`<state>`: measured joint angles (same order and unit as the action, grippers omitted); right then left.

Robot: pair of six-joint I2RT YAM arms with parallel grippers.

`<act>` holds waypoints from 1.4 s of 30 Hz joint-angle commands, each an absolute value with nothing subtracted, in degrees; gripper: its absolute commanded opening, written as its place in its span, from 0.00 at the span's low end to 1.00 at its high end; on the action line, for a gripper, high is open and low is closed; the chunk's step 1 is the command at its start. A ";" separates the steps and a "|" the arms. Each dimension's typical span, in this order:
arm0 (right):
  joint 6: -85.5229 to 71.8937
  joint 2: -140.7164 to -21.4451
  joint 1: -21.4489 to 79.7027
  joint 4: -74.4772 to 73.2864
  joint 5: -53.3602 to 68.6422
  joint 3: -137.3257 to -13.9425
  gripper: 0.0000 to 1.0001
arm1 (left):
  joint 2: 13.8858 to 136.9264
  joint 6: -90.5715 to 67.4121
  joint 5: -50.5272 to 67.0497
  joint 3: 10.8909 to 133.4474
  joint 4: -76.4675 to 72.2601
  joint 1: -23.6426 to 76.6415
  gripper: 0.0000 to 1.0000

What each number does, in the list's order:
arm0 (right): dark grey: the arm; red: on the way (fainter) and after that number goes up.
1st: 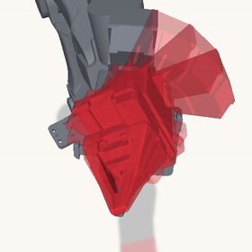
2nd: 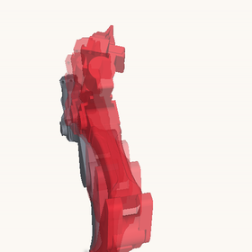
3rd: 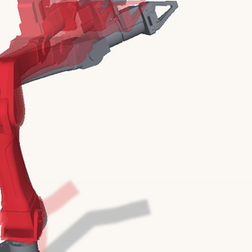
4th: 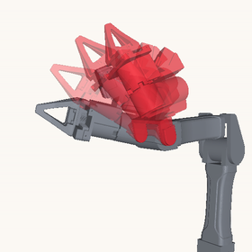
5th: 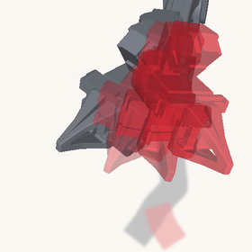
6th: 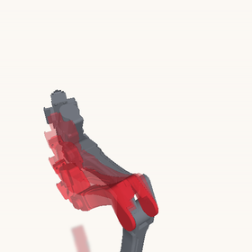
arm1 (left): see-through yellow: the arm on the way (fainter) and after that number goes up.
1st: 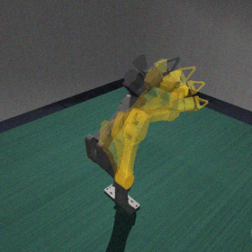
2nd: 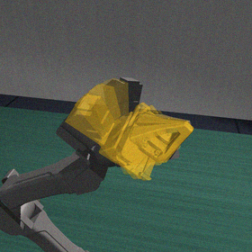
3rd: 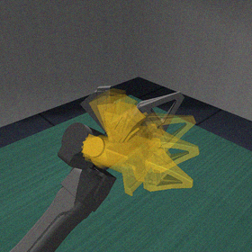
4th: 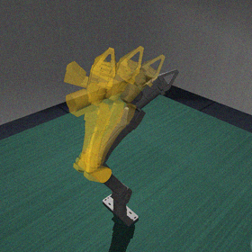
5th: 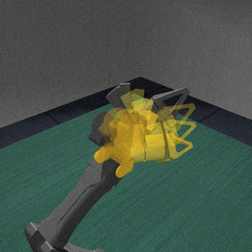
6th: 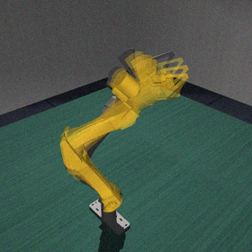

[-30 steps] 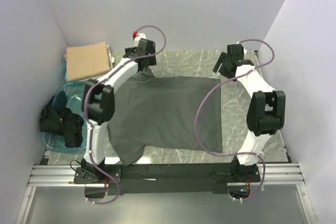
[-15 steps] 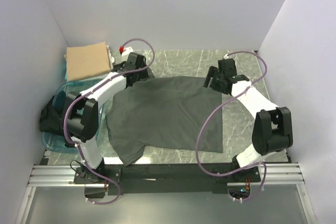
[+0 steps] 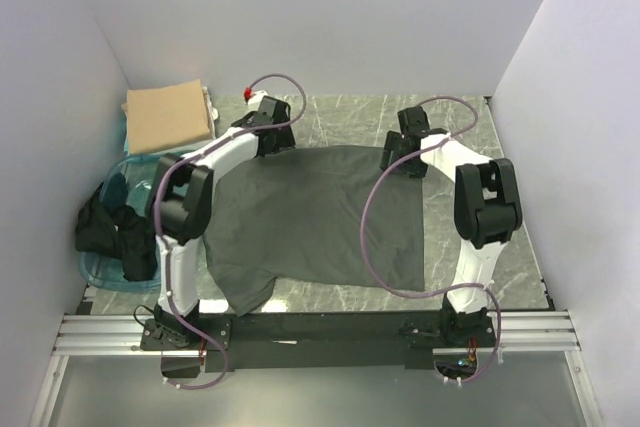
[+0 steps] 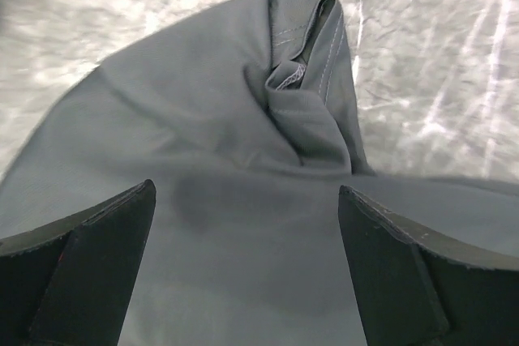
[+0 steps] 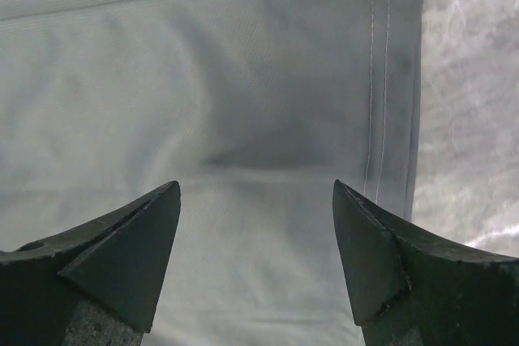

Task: Fold and stack the t-shirts
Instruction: Flatten the tshirt out

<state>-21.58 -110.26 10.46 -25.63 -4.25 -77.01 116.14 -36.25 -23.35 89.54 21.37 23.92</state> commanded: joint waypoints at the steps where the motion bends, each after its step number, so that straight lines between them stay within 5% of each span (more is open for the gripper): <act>1: -19.16 -112.05 9.58 -28.03 -5.98 -81.73 0.82 | 120.14 -36.04 -22.06 95.62 24.25 23.64 1.00; 31: -8.27 -140.35 1.94 -54.66 -8.35 -124.69 0.77 | 140.27 -33.22 -13.63 117.68 25.32 22.59 0.99; 42: -5.19 -145.81 -1.58 -49.93 -4.66 -133.24 0.76 | 144.31 -33.31 -10.02 123.13 20.23 22.24 0.99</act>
<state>-7.55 -144.49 0.10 -52.88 -5.13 -131.28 142.12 -33.61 -13.39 120.62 22.70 22.46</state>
